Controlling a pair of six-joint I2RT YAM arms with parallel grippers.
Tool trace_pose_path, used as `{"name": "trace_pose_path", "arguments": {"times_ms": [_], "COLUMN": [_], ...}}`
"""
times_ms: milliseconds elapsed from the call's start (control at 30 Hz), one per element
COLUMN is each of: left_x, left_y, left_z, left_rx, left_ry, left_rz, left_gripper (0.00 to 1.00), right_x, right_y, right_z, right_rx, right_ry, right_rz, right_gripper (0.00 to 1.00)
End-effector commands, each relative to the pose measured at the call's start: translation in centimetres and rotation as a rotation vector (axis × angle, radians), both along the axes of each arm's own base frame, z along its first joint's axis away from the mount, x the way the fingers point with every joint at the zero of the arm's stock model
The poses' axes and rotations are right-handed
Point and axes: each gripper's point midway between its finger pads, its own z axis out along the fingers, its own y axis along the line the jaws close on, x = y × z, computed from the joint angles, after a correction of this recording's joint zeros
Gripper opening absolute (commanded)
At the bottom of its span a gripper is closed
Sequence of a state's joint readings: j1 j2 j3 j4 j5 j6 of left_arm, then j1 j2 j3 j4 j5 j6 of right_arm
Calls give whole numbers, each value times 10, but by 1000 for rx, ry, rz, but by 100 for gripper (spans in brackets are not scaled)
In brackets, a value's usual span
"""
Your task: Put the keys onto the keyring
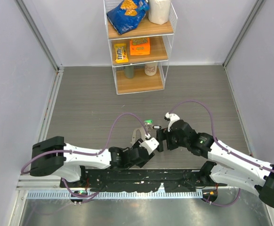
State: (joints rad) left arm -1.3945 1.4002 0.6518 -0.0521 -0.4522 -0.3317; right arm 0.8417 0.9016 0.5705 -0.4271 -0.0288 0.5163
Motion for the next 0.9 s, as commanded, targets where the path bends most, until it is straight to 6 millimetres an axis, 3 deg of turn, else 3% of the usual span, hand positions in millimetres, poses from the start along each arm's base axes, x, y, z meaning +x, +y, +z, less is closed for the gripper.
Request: {"name": "trace_pose_path", "arguments": {"times_ms": [0,400,867], "left_x": [0,1,7], "left_y": [-16,-21,-31], "left_z": [9,-6,-5], "left_rx": [-51,-9,-8], "left_ry": [-3,0,-24], "left_rz": [11,9,8], "left_gripper": [56,45,44], "right_x": [5,5,4], "right_y": [12,12,11], "right_z": [21,25,25], "right_rx": [53,55,62], "right_ry": [-33,-40,-45], "right_rz": [8,6,3], "right_gripper": [91,90,90]}}
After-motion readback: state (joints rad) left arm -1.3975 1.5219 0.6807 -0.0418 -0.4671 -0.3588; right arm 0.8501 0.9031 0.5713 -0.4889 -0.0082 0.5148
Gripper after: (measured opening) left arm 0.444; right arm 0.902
